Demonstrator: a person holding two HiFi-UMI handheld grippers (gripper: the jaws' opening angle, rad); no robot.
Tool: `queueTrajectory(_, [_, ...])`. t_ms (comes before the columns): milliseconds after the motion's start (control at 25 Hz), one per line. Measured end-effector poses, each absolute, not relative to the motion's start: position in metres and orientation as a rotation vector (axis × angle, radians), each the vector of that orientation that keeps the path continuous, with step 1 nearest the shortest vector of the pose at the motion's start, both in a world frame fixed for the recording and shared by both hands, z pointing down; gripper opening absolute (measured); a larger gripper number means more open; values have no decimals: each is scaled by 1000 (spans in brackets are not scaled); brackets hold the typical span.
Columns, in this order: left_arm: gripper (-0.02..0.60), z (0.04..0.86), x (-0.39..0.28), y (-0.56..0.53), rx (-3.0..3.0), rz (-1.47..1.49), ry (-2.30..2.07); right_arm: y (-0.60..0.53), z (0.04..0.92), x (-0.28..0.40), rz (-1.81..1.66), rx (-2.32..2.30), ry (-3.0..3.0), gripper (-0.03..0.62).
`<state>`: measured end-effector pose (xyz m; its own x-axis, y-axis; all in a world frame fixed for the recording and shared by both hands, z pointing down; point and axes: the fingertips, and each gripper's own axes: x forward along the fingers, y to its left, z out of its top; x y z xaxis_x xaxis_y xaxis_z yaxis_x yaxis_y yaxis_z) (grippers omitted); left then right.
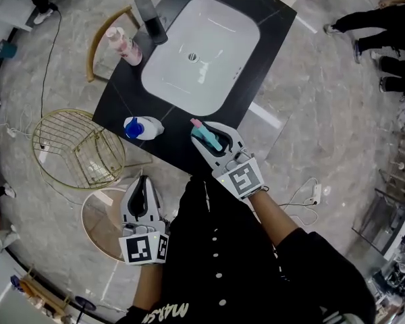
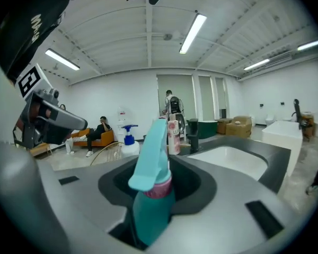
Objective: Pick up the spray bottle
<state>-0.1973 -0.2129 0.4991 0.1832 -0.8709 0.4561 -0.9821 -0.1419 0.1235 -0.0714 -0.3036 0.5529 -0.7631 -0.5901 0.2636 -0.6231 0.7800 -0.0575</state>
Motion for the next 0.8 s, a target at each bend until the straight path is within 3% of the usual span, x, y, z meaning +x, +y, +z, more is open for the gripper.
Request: queueTrajectory(800, [28, 416, -153, -287, 2289, 242, -1814, -333, 387, 80, 138, 1519, -2681, 126])
